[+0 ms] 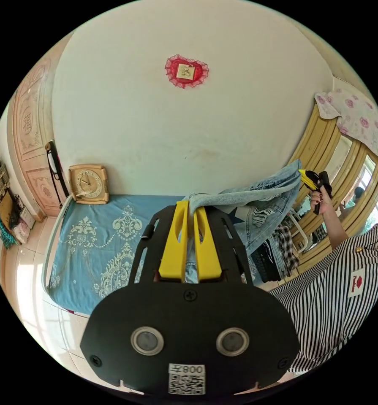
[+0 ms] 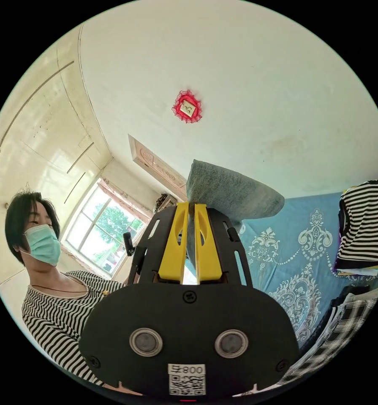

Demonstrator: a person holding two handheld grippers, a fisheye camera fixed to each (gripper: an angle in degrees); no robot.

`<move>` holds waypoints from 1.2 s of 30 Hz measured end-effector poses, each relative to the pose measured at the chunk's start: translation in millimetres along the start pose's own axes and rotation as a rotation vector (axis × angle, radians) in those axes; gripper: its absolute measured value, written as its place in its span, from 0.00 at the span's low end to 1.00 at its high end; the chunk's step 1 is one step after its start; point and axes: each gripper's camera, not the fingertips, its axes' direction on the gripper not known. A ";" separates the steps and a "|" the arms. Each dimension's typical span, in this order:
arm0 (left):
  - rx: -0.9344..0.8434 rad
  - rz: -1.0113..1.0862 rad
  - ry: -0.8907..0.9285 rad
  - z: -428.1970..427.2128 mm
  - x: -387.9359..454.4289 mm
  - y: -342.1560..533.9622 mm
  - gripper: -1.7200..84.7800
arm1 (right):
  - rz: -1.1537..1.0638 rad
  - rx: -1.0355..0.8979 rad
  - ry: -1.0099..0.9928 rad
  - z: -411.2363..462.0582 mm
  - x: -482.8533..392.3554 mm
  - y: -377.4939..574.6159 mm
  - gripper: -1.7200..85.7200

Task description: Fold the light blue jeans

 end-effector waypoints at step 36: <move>-0.033 0.135 -0.038 -369.9 -170.1 -147.0 0.03 | 0.024 -0.031 -0.106 225.3 -87.2 -0.1 0.04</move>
